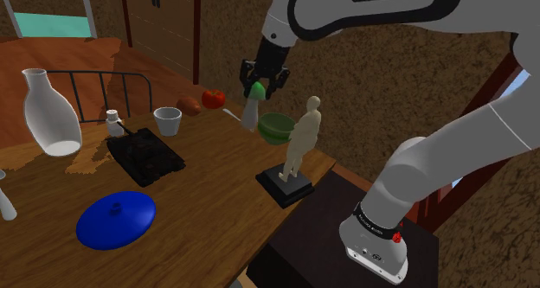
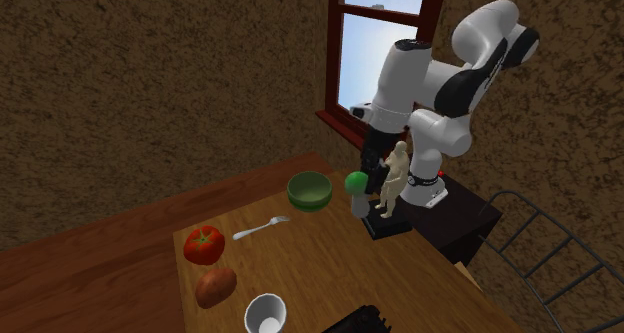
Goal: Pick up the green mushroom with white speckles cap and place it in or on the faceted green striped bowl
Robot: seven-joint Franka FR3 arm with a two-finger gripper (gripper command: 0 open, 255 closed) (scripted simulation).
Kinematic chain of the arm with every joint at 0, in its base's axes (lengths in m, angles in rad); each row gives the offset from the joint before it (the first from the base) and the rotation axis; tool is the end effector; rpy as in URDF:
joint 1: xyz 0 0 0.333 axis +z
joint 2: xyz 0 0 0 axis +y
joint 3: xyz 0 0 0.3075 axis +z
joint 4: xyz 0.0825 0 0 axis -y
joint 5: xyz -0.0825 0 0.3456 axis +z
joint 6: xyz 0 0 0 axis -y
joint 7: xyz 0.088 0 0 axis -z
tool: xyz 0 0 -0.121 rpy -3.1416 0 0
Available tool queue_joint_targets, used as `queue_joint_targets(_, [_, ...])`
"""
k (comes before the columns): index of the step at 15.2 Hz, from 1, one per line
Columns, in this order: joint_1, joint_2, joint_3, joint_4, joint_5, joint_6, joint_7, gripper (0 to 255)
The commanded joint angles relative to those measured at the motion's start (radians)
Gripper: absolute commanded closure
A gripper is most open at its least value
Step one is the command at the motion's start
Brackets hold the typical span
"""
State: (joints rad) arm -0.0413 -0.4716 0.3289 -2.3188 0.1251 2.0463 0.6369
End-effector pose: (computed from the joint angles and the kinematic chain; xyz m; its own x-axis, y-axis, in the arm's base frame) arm 0.3814 0.1359 0.5167 0.8996 -0.4062 0.1606 -0.3975 -0.9137 -0.0844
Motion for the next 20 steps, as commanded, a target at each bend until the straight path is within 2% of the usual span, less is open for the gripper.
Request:
queue_joint_targets(1, [-0.015, -0.014, -0.044, -0.005, -0.006, -0.011, -0.055, 255])
queue_joint_targets(8, [-0.076, -0.004, -0.18, 0.015, -0.04, -0.032, -0.229, 255])
queue_joint_targets(16, [-0.144, 0.072, -0.325, 0.107, -0.074, -0.057, -0.419, 255])
queue_joint_targets(20, [-0.15, 0.086, -0.338, 0.081, -0.075, -0.019, -0.439, 255])
